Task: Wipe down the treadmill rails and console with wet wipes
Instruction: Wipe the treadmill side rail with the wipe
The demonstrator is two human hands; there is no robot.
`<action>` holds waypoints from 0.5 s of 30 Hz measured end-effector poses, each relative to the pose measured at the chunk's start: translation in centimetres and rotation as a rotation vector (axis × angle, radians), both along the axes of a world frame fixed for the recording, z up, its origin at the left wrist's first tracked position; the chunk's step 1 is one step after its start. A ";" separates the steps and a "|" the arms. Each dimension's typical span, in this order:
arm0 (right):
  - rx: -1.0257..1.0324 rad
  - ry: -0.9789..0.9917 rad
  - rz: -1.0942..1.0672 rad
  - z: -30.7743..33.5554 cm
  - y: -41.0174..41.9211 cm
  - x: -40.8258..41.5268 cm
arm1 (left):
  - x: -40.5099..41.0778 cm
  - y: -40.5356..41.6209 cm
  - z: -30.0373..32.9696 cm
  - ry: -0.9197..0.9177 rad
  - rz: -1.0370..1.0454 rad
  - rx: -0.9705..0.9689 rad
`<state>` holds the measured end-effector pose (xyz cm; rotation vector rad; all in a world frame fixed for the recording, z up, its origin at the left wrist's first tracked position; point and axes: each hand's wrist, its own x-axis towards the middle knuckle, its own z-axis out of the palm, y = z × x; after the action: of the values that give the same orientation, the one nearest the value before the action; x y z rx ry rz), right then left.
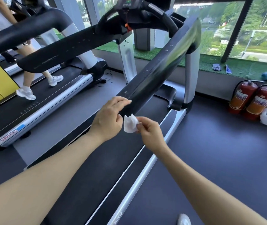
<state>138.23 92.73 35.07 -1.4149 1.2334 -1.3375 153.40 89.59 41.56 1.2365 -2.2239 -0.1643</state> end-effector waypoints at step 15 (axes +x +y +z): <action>0.007 -0.261 -0.147 2.5 -2.8 -3.4 | -9.1 -2.2 0.6 0.267 0.137 0.280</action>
<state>134.81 89.94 37.57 -1.1193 1.1829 -1.5610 144.26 87.41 42.13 1.4167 -1.9247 -0.5684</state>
